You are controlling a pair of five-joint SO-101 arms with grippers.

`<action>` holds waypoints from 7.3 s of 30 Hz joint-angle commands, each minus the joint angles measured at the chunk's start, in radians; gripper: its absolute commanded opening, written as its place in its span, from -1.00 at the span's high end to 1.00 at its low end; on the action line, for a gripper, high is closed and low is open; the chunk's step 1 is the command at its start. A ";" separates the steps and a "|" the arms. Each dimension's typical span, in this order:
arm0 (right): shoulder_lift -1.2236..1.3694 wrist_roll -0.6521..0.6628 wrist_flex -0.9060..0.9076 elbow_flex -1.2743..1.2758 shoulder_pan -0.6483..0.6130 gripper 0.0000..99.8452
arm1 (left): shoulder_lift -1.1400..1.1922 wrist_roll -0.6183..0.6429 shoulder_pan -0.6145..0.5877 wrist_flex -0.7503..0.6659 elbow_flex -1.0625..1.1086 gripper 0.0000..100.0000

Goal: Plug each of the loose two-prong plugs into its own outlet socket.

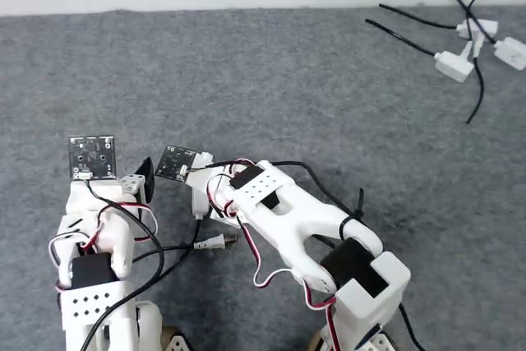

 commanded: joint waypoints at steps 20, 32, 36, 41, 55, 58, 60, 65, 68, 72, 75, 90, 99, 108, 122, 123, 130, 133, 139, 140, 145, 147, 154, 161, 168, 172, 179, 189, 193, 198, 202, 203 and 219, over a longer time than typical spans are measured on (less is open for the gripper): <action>0.053 0.020 0.024 -0.058 -0.002 0.98 | -0.020 0.009 0.003 -0.029 -0.007 0.53; -0.274 0.072 0.214 0.023 0.105 0.98 | -0.020 0.009 0.003 -0.031 -0.005 0.53; -0.410 0.078 0.222 0.110 0.097 0.98 | -0.020 0.009 0.003 -0.031 -0.005 0.53; -0.562 0.101 0.271 0.135 0.125 0.98 | -0.018 0.009 0.006 -0.069 0.019 0.53; -0.710 0.077 0.355 0.138 0.035 0.98 | -0.020 -0.118 0.341 0.063 -0.031 0.52; -0.714 0.077 0.363 0.137 0.024 0.98 | -0.020 -0.155 0.400 0.115 -0.077 0.53; -0.722 0.075 0.364 0.137 0.024 0.98 | -0.020 -0.169 0.402 0.118 -0.084 0.53; -0.763 0.075 0.366 0.152 0.024 0.98 | -0.021 -0.212 0.410 0.175 -0.122 0.53; -0.803 0.078 0.375 0.158 0.024 0.98 | -0.021 -0.212 0.411 0.221 -0.159 0.53; -0.866 0.075 0.444 0.166 -0.035 0.98 | -0.021 -0.209 0.460 0.236 -0.168 0.53; -0.906 0.074 0.478 0.170 -0.054 0.98 | -0.051 -0.183 0.488 0.288 -0.194 0.53; -1.013 0.075 0.447 0.269 -0.110 0.98 | -0.407 -0.167 0.535 0.436 -0.124 0.52; -1.018 0.075 0.453 0.269 -0.107 0.98 | -0.408 -0.140 0.531 0.370 -0.047 0.52; -1.153 0.046 0.524 0.242 -0.107 0.98 | -0.410 -0.138 0.528 0.331 0.015 0.52; -1.228 0.040 0.550 0.239 -0.111 0.98 | -0.410 -0.138 0.528 0.308 0.050 0.52; -1.231 0.038 0.550 0.239 -0.111 0.98 | -0.410 -0.138 0.528 0.308 0.051 0.52; -1.227 0.009 0.627 0.117 -0.111 0.98 | -0.410 -0.138 0.528 0.307 0.062 0.52; -1.227 0.006 0.645 0.087 -0.125 0.98 | -0.410 -0.138 0.528 0.308 0.062 0.52; -1.225 0.006 0.651 0.084 -0.170 0.98 | -0.410 -0.138 0.528 0.310 0.064 0.52; -1.225 0.006 0.651 0.087 -0.170 0.98 | -0.410 -0.138 0.528 0.310 0.064 0.52; -1.181 0.005 0.677 0.091 -0.170 0.98 | -0.416 -0.138 0.526 0.321 0.058 0.52; -1.168 0.005 0.674 0.100 -0.168 0.98 | -0.417 -0.138 0.526 0.356 0.022 0.52; -1.164 0.014 0.605 0.153 -0.068 0.98 | -0.417 -0.204 0.468 0.431 -0.133 0.52; -1.164 0.034 0.558 0.207 -0.047 0.98 | -0.417 -0.230 0.427 0.482 -0.231 0.52; -1.164 0.031 0.547 0.201 -0.050 0.98 | -0.419 -0.227 0.565 0.571 -0.329 0.52; -1.165 0.003 0.539 0.195 -0.053 0.98 | -0.476 -0.213 0.634 0.569 -0.292 0.52; -1.165 -0.002 0.565 0.157 -0.084 0.98 | -0.626 -0.186 0.572 0.482 -0.113 0.52; -1.165 -0.034 0.650 0.100 -0.168 0.98 | -0.624 -0.181 0.535 0.454 -0.013 0.52; -1.165 -0.043 0.677 0.058 -0.180 0.98 | -0.624 -0.178 0.542 0.427 0.022 0.52; -1.156 -0.043 0.667 0.038 -0.180 0.98 | -0.624 -0.140 0.542 0.425 0.027 0.52; -1.155 -0.043 0.671 0.003 -0.180 0.98 | -0.624 -0.138 0.542 0.425 0.038 0.52; -1.155 -0.043 0.671 -0.003 -0.180 0.98 | -0.624 -0.138 0.542 0.425 0.038 0.52; -1.059 -0.043 0.674 -0.107 -0.182 0.98 | -0.624 -0.137 0.597 0.425 0.059 0.52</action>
